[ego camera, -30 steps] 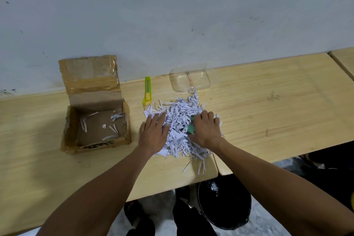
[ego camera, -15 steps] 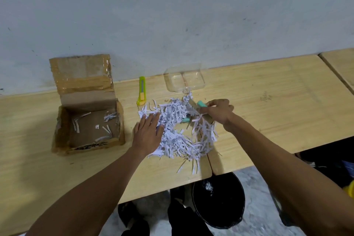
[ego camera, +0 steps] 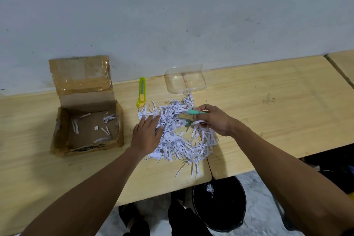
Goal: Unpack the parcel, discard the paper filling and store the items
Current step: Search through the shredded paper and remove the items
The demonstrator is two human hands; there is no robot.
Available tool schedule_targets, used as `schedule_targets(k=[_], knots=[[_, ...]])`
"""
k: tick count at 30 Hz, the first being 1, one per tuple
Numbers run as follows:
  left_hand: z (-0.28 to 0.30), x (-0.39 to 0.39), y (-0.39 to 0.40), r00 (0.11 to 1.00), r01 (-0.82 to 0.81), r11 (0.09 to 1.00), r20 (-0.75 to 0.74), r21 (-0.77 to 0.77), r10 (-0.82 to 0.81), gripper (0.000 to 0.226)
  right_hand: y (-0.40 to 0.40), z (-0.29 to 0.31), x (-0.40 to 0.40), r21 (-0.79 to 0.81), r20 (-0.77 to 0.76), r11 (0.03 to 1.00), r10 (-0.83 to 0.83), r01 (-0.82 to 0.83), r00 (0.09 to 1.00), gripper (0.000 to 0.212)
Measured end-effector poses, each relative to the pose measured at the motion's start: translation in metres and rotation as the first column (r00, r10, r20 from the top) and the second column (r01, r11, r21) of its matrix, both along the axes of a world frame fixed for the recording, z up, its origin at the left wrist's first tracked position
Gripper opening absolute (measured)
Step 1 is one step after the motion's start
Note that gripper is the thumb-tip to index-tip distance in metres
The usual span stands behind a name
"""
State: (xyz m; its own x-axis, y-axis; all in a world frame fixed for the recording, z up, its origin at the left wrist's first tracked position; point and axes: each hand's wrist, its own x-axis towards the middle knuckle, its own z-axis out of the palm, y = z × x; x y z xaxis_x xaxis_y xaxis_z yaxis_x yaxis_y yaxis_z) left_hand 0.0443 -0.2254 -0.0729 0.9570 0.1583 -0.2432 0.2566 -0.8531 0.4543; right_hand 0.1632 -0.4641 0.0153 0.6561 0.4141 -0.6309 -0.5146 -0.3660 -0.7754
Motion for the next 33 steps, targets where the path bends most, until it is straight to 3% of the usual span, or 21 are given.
schedule_targets(k=[5, 9, 12, 14, 19, 21, 23, 25, 30, 33], knots=[[0.002, 0.001, 0.000, 0.999, -0.003, 1.000, -0.033, -0.015, 0.002, 0.053, 0.010, -0.004, -0.009, 0.053, -0.024, 0.995, 0.081, -0.079, 0.996, 0.030], [0.004, 0.003, 0.002, 0.999, 0.004, 1.000, -0.052, -0.019, -0.005, 0.054, 0.021, -0.002, -0.017, -0.100, 0.183, 0.979, 0.192, -0.176, 0.964, 0.020], [0.005, 0.002, 0.002, 0.998, 0.010, 1.000, -0.058, -0.014, -0.010, 0.054, 0.028, -0.001, -0.024, -0.376, 0.411, 0.898, 0.382, -0.228, 0.828, 0.023], [0.006, 0.002, 0.002, 0.998, 0.017, 1.000, -0.068, -0.008, -0.018, 0.054, 0.032, 0.003, -0.030, -0.432, 0.507, 0.874, 0.439, -0.222, 0.742, 0.032], [0.009, 0.003, 0.003, 0.997, 0.022, 1.000, -0.075, -0.006, -0.022, 0.056, 0.038, 0.007, -0.035, -0.367, 0.627, 0.918, 0.363, -0.150, 0.690, 0.033], [0.009, 0.003, 0.004, 0.997, 0.026, 1.000, -0.067, -0.009, -0.027, 0.057, 0.037, 0.007, -0.034, -0.279, 0.610, 0.953, 0.268, -0.114, 0.746, 0.031], [0.009, 0.004, 0.004, 0.997, 0.029, 0.999, -0.075, -0.013, -0.030, 0.055, 0.037, 0.009, -0.035, -0.058, 0.527, 0.995, 0.097, -0.078, 0.844, 0.028], [0.010, 0.004, 0.004, 0.997, 0.026, 1.000, -0.077, -0.014, -0.027, 0.055, 0.036, 0.011, -0.034, 0.025, 0.490, 1.000, -0.017, 0.006, 0.871, 0.028], [0.011, 0.002, 0.004, 0.998, 0.029, 1.000, -0.047, -0.007, -0.029, 0.071, 0.018, -0.005, -0.003, -0.065, 0.416, 0.947, -0.260, 0.313, 0.871, 0.032], [0.011, 0.003, 0.003, 0.999, 0.019, 1.000, -0.048, -0.012, -0.019, 0.070, -0.005, -0.018, 0.022, -0.215, 0.439, 0.875, -0.311, 0.434, 0.843, 0.033]])
